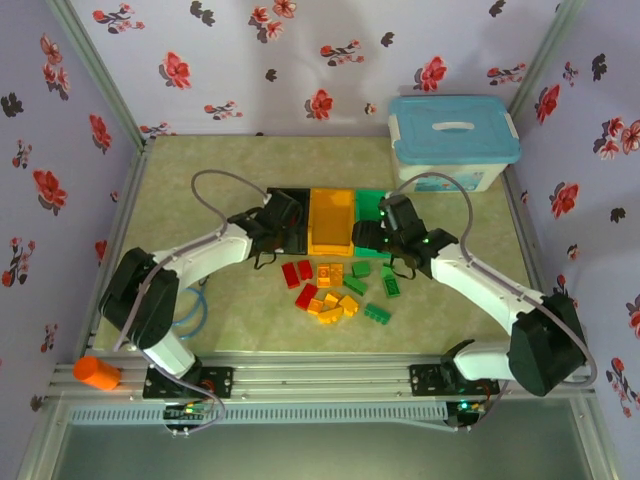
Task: Sort the legos into containers by color
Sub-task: Place the lego in the container, then pick up the lego from the center of the table.
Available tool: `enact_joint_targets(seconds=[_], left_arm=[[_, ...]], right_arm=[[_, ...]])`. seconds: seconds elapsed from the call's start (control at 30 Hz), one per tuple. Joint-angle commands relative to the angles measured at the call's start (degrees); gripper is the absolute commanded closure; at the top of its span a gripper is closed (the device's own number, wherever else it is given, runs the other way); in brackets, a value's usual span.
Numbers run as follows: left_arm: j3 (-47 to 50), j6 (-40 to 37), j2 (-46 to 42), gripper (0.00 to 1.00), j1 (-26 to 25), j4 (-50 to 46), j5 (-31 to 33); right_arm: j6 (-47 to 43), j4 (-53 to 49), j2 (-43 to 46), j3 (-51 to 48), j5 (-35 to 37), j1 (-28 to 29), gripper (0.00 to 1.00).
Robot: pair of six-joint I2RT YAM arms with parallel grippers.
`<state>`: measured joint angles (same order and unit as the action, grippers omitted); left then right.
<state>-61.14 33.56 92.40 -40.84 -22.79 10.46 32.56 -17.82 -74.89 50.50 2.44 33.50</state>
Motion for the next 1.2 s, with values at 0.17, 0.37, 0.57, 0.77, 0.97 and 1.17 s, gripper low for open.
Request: enact_joint_targets(seconds=[0.17,0.37,0.57,0.77,0.97,1.17], left_arm=[[13.1,4.8,-11.3,0.28,-4.5,8.8,1.8],[22.8,10.5,-19.6,0.29,-5.7,11.6,3.8],[23.9,11.6,-20.8,0.29,-5.6,6.4,5.4],[24.6,11.6,-22.1,0.29,-5.7,6.5,6.6],[26.2,12.0,-22.9,0.29,-5.7,6.9,7.0],[26.7,11.9,-22.5,0.3,-5.7,7.4,7.6]], right_arm=[[-0.3,-1.4,-4.0,2.1,-1.0,5.9,0.26],[1.5,-1.3,-9.2,3.5,-1.3,11.2,0.31],[2.4,-3.6,-16.2,8.2,-1.8,15.0,0.36],[3.1,-7.5,-22.2,12.4,0.6,17.7,0.4],[4.3,-10.0,-25.3,13.9,3.0,20.2,0.4],[4.5,-11.8,-26.5,15.5,4.6,21.3,0.51]])
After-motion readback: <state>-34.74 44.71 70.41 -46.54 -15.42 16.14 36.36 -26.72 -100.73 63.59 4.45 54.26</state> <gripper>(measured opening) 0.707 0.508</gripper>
